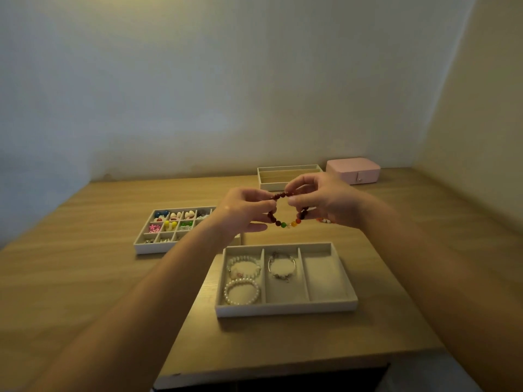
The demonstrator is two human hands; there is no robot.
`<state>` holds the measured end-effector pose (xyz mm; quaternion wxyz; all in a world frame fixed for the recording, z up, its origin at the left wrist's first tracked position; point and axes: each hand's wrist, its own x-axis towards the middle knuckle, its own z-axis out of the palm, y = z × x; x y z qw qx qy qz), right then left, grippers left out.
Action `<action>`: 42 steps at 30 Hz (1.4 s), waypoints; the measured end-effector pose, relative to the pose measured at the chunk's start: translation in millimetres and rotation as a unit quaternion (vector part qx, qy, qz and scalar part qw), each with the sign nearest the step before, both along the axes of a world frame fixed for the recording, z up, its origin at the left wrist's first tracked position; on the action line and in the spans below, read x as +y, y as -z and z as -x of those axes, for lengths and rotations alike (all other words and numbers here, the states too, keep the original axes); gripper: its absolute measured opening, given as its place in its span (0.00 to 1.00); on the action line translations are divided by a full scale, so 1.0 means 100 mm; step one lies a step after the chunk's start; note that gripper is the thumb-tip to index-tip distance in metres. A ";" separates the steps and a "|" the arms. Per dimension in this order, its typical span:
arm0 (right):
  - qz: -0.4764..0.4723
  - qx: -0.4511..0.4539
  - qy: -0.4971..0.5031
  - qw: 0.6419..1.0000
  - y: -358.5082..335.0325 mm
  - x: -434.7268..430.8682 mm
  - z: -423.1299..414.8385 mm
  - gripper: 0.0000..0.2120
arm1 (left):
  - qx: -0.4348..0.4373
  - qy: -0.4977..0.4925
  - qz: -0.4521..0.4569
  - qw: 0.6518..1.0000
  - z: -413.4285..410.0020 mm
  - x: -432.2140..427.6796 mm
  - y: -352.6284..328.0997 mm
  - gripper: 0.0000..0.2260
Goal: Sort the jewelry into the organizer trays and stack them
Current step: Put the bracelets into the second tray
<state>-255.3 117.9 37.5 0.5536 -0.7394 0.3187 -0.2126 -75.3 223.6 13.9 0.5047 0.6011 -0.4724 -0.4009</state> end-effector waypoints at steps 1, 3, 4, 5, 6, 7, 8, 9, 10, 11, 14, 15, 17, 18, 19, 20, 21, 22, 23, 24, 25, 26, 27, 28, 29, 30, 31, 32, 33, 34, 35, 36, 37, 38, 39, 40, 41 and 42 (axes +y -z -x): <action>-0.006 0.012 -0.008 1.000 0.01 0.05 0.04 0.12 | -0.010 0.002 -0.003 1.000 0.01 0.06 0.01 0.07; -0.009 0.034 -0.016 0.999 0.04 0.14 0.12 0.13 | -0.025 0.003 -0.012 1.000 0.03 0.15 0.03 0.07; -0.006 0.045 -0.018 0.999 0.07 0.19 0.16 0.13 | -0.032 0.005 -0.017 0.999 0.06 0.20 0.05 0.07; -0.002 0.059 -0.020 0.998 0.10 0.23 0.19 0.13 | -0.040 0.009 -0.021 0.999 0.07 0.24 0.08 0.08; 0.003 0.073 -0.023 0.997 0.13 0.27 0.22 0.13 | -0.046 0.013 -0.024 0.999 0.10 0.28 0.11 0.08; 0.011 0.089 -0.025 0.996 0.18 0.31 0.25 0.13 | -0.052 0.015 -0.027 0.998 0.12 0.32 0.15 0.09; 0.026 0.107 -0.028 0.994 0.22 0.34 0.26 0.12 | -0.059 0.016 -0.031 0.998 0.14 0.34 0.18 0.09; 0.044 0.125 -0.032 0.991 0.27 0.37 0.28 0.12 | -0.072 0.016 -0.036 0.997 0.16 0.37 0.22 0.08; 0.061 0.141 -0.036 0.987 0.30 0.39 0.28 0.11 | -0.092 0.015 -0.040 0.995 0.18 0.38 0.25 0.08; 0.075 0.156 -0.040 0.984 0.33 0.41 0.28 0.10 | -0.116 0.018 -0.043 0.992 0.19 0.40 0.27 0.07; 0.110 0.194 -0.057 0.973 0.39 0.47 0.27 0.09 | -0.187 0.034 -0.049 0.981 0.22 0.44 0.34 0.06; 0.118 0.204 -0.062 0.970 0.42 0.49 0.26 0.08 | -0.207 0.038 -0.051 0.976 0.22 0.45 0.36 0.06; 0.129 0.217 -0.068 0.965 0.44 0.52 0.24 0.08 | -0.247 0.047 -0.054 0.966 0.24 0.47 0.38 0.07; 0.133 0.222 -0.071 0.963 0.46 0.53 0.23 0.07 | -0.268 0.050 -0.056 0.960 0.25 0.48 0.40 0.07; 0.138 0.224 -0.074 0.962 0.47 0.54 0.23 0.07 | -0.288 0.052 -0.058 0.954 0.25 0.48 0.41 0.07; 0.141 0.226 -0.077 0.961 0.48 0.56 0.23 0.06 | -0.305 0.053 -0.059 0.949 0.26 0.49 0.42 0.08; 0.144 0.228 -0.081 0.960 0.49 0.56 0.23 0.06 | -0.321 0.052 -0.059 0.944 0.26 0.49 0.44 0.08; 0.147 0.231 -0.085 0.958 0.50 0.57 0.22 0.06 | -0.338 0.052 -0.057 0.938 0.26 0.49 0.45 0.09; 0.150 0.235 -0.089 0.956 0.51 0.57 0.22 0.05 | -0.353 0.052 -0.056 0.933 0.26 0.48 0.46 0.09; 0.155 0.241 -0.093 0.954 0.52 0.56 0.21 0.05 | -0.365 0.053 -0.057 0.928 0.26 0.47 0.47 0.09; 0.161 0.246 -0.094 0.951 0.52 0.55 0.21 0.05 | -0.376 0.053 -0.059 0.923 0.26 0.47 0.48 0.09; 0.166 0.251 -0.094 0.949 0.53 0.54 0.20 0.05 | -0.382 0.052 -0.060 0.921 0.26 0.46 0.48 0.09; 0.170 0.254 -0.090 0.948 0.54 0.53 0.20 0.05 | -0.385 0.050 -0.061 0.919 0.26 0.45 0.48 0.09; 0.174 0.256 -0.087 0.947 0.55 0.51 0.19 0.05 | -0.386 0.047 -0.062 0.919 0.26 0.44 0.49 0.09; 0.178 0.257 -0.083 0.946 0.56 0.50 0.19 0.05 | -0.387 0.045 -0.062 0.919 0.26 0.43 0.50 0.09; 0.182 0.256 -0.080 0.946 0.58 0.49 0.19 0.06 | -0.387 0.043 -0.064 0.919 0.26 0.42 0.51 0.09; 0.186 0.255 -0.078 0.946 0.59 0.47 0.19 0.06 | -0.388 0.040 -0.064 0.918 0.26 0.41 0.52 0.09; 0.190 0.254 -0.077 0.945 0.60 0.46 0.20 0.06 | -0.391 0.037 -0.065 0.917 0.27 0.39 0.54 0.09; 0.194 0.254 -0.077 0.944 0.62 0.46 0.20 0.06 | -0.398 0.036 -0.064 0.914 0.27 0.38 0.56 0.08; 0.198 0.255 -0.077 0.943 0.64 0.45 0.20 0.05 | -0.411 0.037 -0.063 0.909 0.27 0.37 0.57 0.06; 0.203 0.256 -0.076 0.942 0.66 0.46 0.20 0.05 | -0.426 0.040 -0.060 0.902 0.28 0.37 0.57 0.04; 0.208 0.257 -0.074 0.941 0.68 0.46 0.19 0.05 | -0.439 0.043 -0.057 0.896 0.28 0.37 0.58 0.02; 0.212 0.255 -0.071 0.941 0.70 0.46 0.18 0.05 | -0.449 0.045 -0.055 0.891 0.28 0.37 0.58 0.02; 0.219 0.252 -0.068 0.940 0.73 0.46 0.17 0.05 | -0.457 0.044 -0.052 0.887 0.29 0.37 0.58 0.02; 0.229 0.249 -0.064 0.939 0.75 0.46 0.17 0.06 | -0.468 0.041 -0.050 0.882 0.29 0.37 0.58 0.03; 0.244 0.246 -0.059 0.936 0.78 0.47 0.16 0.06 | -0.482 0.036 -0.045 0.875 0.29 0.37 0.58 0.04; 0.258 0.243 -0.056 0.933 0.80 0.47 0.15 0.06 | -0.496 0.033 -0.040 0.867 0.30 0.37 0.59 0.04; 0.266 0.241 -0.054 0.932 0.82 0.47 0.15 0.06 | -0.505 0.032 -0.036 0.862 0.30 0.37 0.59 0.05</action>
